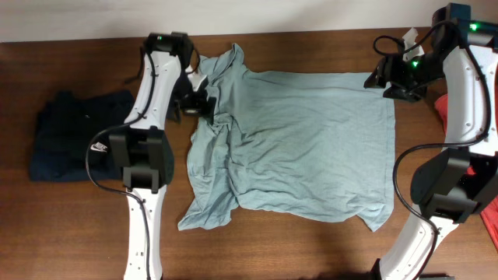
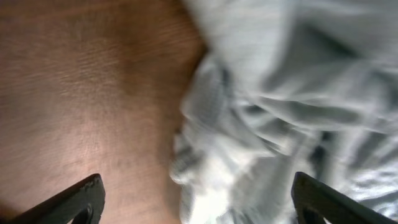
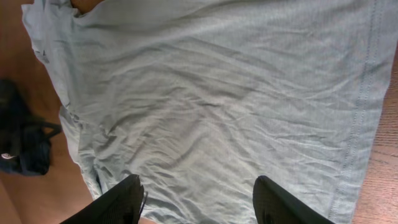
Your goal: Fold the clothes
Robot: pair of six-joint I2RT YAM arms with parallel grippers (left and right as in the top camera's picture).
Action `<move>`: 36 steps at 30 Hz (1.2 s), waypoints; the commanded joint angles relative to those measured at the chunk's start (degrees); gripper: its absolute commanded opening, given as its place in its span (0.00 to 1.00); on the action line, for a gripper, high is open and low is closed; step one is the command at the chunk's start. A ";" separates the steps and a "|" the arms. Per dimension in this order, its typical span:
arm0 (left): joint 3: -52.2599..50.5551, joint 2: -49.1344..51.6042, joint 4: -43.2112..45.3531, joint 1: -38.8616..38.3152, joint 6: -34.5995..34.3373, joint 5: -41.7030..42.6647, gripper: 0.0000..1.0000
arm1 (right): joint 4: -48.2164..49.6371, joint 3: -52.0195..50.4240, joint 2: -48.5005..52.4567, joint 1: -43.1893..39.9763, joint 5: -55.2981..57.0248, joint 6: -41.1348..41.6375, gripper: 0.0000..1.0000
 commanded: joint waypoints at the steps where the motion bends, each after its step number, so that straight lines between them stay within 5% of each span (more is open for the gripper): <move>1: -7.76 -1.20 5.25 2.64 -0.83 4.04 0.78 | -0.22 0.22 0.28 0.00 0.96 -1.01 0.62; 5: -12.59 -1.18 9.20 2.64 1.38 4.31 0.39 | -0.22 0.22 0.28 0.00 0.96 -1.01 0.62; 6: -13.53 -1.20 9.70 2.64 1.53 4.00 0.14 | -0.22 0.22 0.28 0.00 0.96 -1.01 0.62; 8: -13.62 -1.20 9.42 3.04 1.49 3.80 0.01 | -0.22 0.22 0.28 -0.02 0.96 -1.01 0.62; 15: -11.87 -2.23 7.69 10.49 -8.26 0.17 0.00 | -0.15 -0.20 0.28 0.00 4.31 -1.01 0.66; 22: -11.65 -3.89 10.38 17.66 -8.28 1.14 0.01 | 2.69 -6.93 1.84 0.00 5.66 -0.74 0.70; 23: -11.63 -3.91 11.06 17.81 -7.34 1.81 0.03 | 3.58 -9.22 1.86 0.00 5.68 -0.76 0.70; 27: -9.99 -4.61 10.91 17.81 -5.05 2.64 0.41 | 6.19 -15.85 1.86 -0.07 7.67 -0.74 0.71; 30: -4.35 -7.10 5.14 17.79 -3.04 2.84 0.51 | 8.94 -18.73 1.86 -0.07 8.90 -0.74 0.71; 36: 3.67 -13.40 -3.96 17.77 1.44 8.94 0.52 | 7.76 -18.88 1.55 -0.07 8.63 -0.63 0.61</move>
